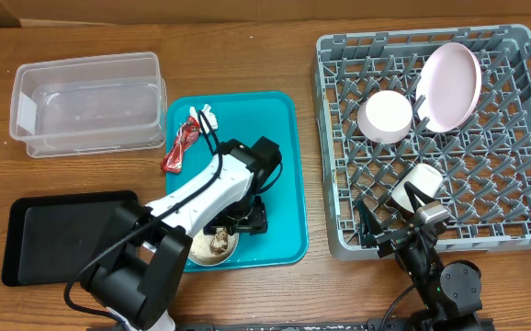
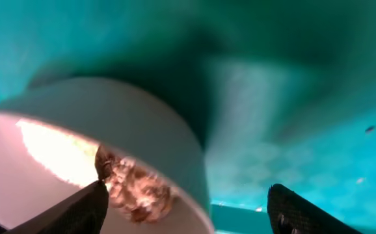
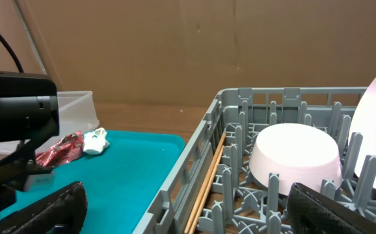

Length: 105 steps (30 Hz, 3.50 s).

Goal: Sort waste into correct bins and load items into the dishwasher
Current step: 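Grasp the white bowl rim with the left gripper and lift it, then carry the bowl left and tip its food onto the black tray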

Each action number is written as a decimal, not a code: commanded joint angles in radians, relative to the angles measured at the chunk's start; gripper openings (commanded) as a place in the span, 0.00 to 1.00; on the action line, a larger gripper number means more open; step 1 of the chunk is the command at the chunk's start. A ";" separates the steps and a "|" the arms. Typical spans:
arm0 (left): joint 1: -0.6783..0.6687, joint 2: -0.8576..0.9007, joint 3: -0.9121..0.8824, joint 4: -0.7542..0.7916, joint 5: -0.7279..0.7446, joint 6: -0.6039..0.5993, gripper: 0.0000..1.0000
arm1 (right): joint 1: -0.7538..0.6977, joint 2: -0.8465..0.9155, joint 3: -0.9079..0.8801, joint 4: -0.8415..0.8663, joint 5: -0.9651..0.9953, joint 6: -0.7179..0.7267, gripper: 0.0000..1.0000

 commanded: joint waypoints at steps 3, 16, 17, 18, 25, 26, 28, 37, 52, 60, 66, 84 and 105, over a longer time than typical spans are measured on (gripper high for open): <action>0.000 -0.006 -0.018 0.092 -0.060 0.010 0.74 | -0.006 -0.012 -0.010 0.005 -0.002 0.006 1.00; 0.000 -0.007 0.002 0.073 -0.098 0.032 0.62 | -0.006 -0.012 -0.010 0.005 -0.002 0.006 1.00; 0.000 -0.007 0.002 0.084 -0.117 0.032 0.62 | -0.006 -0.012 -0.010 0.005 -0.002 0.006 1.00; 0.000 -0.006 0.001 0.097 -0.135 0.036 0.62 | -0.006 -0.012 -0.010 0.005 -0.003 0.006 1.00; 0.000 -0.003 -0.026 0.216 -0.140 0.138 0.57 | -0.006 -0.012 -0.010 0.005 -0.002 0.006 1.00; 0.000 -0.003 -0.032 0.225 -0.140 0.138 0.54 | -0.006 -0.012 -0.010 0.005 -0.002 0.006 1.00; 0.000 -0.003 -0.042 0.239 -0.140 0.138 0.34 | -0.006 -0.012 -0.010 0.005 -0.003 0.006 1.00; 0.002 -0.016 0.040 0.112 -0.113 0.117 0.04 | -0.006 -0.012 -0.010 0.005 -0.002 0.006 1.00; 0.292 -0.201 0.159 -0.157 0.041 0.138 0.04 | -0.006 -0.012 -0.010 0.005 -0.002 0.006 1.00; 0.734 -0.233 0.140 -0.150 0.498 0.483 0.04 | -0.006 -0.012 -0.010 0.005 -0.002 0.006 1.00; 1.055 -0.233 0.078 -0.136 0.827 0.770 0.04 | -0.006 -0.012 -0.010 0.005 -0.002 0.006 1.00; 1.561 -0.233 -0.198 -0.067 1.465 1.249 0.04 | -0.006 -0.012 -0.010 0.005 -0.002 0.006 1.00; 1.571 -0.232 -0.244 0.111 1.596 1.127 0.04 | -0.006 -0.012 -0.010 0.005 -0.002 0.006 1.00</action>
